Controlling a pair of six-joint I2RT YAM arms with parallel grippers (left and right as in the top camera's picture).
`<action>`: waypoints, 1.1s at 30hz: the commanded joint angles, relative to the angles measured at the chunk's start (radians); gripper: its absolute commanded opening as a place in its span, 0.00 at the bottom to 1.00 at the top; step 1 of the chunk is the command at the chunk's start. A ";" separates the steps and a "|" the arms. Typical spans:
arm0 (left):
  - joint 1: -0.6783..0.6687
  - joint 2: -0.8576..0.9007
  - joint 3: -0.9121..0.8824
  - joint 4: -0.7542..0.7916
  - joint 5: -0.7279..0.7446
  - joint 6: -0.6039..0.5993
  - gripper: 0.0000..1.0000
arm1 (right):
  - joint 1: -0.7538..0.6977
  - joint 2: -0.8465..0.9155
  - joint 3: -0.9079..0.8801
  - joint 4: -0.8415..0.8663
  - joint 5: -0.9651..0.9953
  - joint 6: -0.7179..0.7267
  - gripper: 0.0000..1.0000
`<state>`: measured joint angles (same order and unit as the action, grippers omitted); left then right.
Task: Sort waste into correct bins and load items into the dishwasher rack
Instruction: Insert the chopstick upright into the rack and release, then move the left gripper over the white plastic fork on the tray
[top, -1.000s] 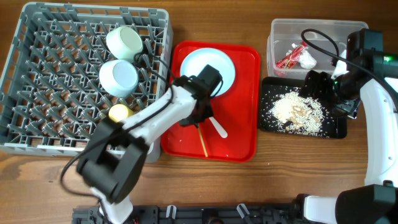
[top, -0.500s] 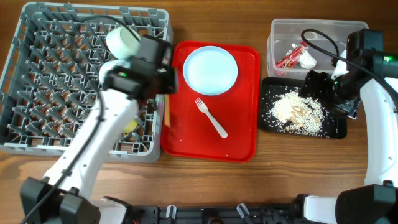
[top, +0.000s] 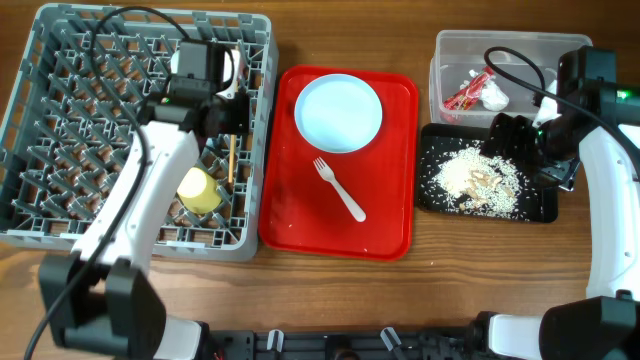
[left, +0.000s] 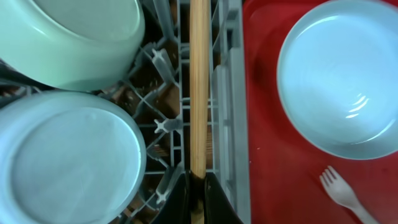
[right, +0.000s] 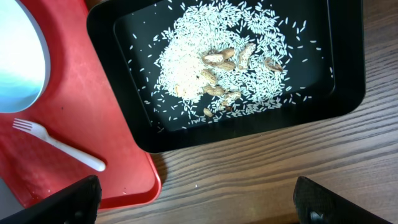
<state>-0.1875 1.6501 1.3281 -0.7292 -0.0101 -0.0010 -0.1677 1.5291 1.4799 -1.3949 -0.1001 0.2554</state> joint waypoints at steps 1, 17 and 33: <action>0.003 0.080 0.015 0.018 0.020 0.019 0.12 | -0.003 -0.015 0.020 0.000 -0.004 -0.020 1.00; -0.058 -0.048 0.080 0.018 0.244 -0.219 0.57 | -0.003 -0.015 0.020 0.003 -0.004 -0.019 1.00; -0.426 0.205 0.076 -0.094 0.096 -0.756 0.61 | -0.003 -0.015 0.020 0.003 -0.004 -0.020 1.00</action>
<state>-0.5694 1.7943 1.4036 -0.8230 0.1375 -0.6052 -0.1677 1.5291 1.4799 -1.3911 -0.1001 0.2554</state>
